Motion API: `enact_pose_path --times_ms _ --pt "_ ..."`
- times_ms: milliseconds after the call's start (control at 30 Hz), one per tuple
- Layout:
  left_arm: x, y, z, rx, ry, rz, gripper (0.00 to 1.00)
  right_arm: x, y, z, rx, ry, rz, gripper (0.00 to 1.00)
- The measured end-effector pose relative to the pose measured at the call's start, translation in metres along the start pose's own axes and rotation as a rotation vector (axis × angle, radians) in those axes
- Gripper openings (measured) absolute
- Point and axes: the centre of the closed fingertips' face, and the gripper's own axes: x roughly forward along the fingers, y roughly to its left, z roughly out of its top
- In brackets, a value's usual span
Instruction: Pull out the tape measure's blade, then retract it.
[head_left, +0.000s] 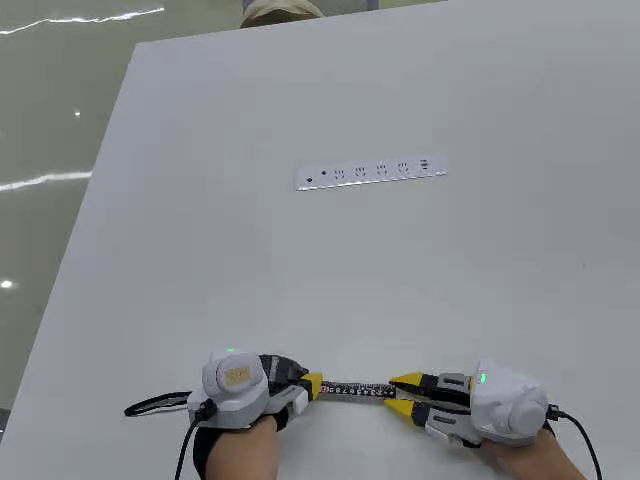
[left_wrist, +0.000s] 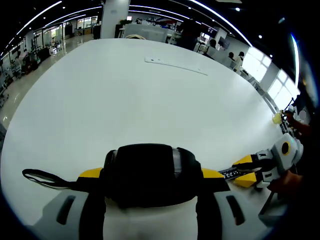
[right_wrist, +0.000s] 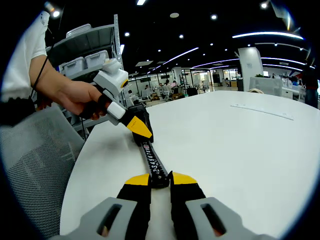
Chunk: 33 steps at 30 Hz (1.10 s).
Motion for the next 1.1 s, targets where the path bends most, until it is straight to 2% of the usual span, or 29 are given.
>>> enact_pose_path --times_ms 1100 --pt "0.000 0.001 0.000 -0.004 -0.003 -0.002 0.72 0.023 0.008 0.008 0.007 -0.009 0.023 0.13"
